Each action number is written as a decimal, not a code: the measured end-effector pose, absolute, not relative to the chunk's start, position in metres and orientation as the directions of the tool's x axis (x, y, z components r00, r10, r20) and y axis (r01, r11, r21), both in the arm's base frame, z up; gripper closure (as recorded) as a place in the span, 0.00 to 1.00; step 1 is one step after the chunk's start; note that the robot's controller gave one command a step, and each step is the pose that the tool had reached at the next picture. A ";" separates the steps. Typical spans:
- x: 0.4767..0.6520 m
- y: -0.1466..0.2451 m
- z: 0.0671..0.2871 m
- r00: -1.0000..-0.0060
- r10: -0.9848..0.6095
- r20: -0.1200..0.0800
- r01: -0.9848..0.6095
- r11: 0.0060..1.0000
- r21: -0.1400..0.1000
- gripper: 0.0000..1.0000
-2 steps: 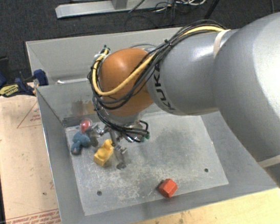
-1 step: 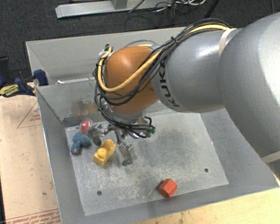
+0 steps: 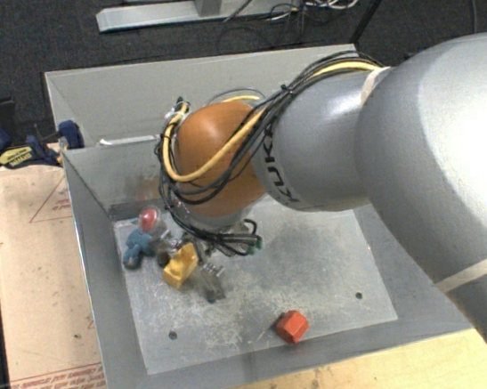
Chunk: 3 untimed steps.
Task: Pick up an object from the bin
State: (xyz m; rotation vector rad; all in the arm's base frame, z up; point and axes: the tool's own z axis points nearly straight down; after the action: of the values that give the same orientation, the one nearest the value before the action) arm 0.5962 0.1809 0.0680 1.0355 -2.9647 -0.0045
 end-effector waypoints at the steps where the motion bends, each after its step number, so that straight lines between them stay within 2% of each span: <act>1: 0.597 0.181 0.068 -0.784 -0.621 -0.002 -0.621 0.784 0.004 0.00; 2: 0.597 0.182 0.069 -0.785 -0.620 -0.003 -0.620 0.785 0.004 1.00; 3: 0.598 0.182 0.083 -0.786 -0.619 -0.005 -0.619 0.786 0.001 1.00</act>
Offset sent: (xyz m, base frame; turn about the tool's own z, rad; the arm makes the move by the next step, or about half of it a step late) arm 0.0000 0.0000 0.0000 0.0000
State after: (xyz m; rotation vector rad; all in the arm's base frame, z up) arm 0.5980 0.1823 0.0832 1.0300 -2.9727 -0.0038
